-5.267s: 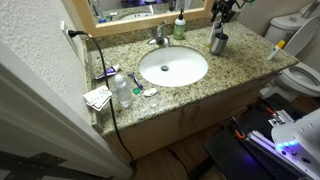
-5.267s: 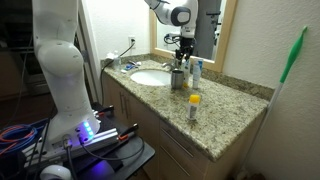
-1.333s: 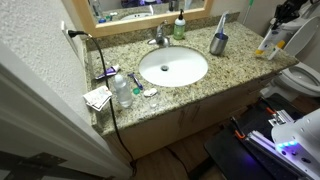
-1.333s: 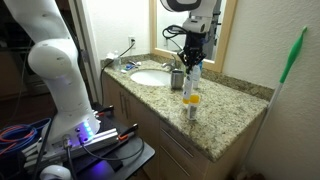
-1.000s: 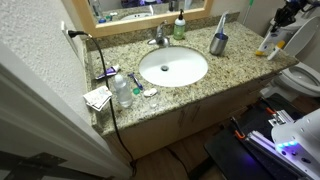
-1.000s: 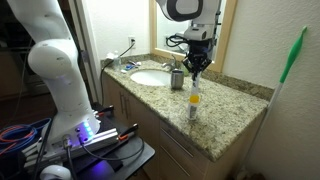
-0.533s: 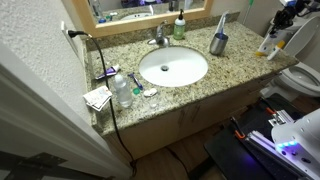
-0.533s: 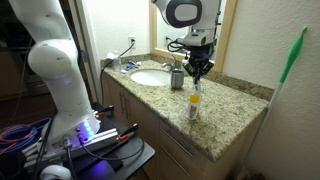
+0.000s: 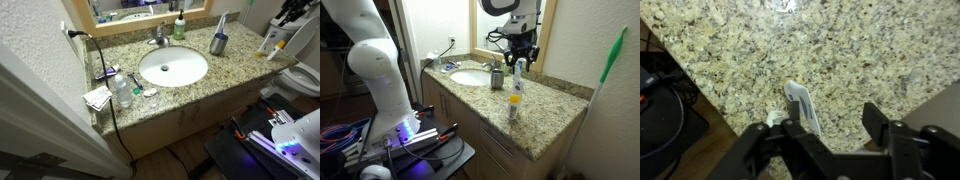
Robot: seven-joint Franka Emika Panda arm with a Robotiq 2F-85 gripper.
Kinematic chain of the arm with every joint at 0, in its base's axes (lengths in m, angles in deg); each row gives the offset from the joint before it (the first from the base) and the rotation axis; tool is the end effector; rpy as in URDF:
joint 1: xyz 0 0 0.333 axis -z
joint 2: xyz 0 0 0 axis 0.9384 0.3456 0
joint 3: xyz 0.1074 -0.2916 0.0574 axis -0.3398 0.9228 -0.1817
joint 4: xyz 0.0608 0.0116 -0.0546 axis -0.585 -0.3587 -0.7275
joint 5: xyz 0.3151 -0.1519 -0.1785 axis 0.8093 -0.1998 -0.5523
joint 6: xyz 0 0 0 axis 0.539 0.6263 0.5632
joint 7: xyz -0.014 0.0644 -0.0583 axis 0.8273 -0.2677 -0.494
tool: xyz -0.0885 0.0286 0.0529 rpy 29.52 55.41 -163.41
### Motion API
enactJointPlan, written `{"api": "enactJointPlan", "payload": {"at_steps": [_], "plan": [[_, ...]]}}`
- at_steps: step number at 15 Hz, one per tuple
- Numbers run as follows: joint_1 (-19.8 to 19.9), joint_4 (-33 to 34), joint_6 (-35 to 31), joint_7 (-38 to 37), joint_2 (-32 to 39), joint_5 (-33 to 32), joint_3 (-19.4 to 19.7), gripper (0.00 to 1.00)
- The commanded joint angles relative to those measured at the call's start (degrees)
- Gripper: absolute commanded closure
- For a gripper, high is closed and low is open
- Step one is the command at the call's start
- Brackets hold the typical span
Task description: Move the white tube to the right
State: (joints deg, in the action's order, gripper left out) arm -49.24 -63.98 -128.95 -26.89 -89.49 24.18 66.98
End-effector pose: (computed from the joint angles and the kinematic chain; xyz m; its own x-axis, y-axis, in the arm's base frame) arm 0.3845 -0.3222 0.4260 -0.6227 -0.7716 -0.1300 -0.7489 0.6358 -0.1868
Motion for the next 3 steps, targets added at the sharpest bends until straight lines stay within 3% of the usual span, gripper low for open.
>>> {"api": "enactJointPlan", "payload": {"at_steps": [1, 2, 3], "plan": [[-0.4, -1.8, 0.3, 6.9, -9.1, 6.0, 0.4, 0.02], [1.0, 0.3, 0.3, 3.0, -4.2, 3.0, -0.8, 0.21], [1.0, 0.0, 0.4, 4.7, -6.3, 4.5, -0.9, 0.13]]}}
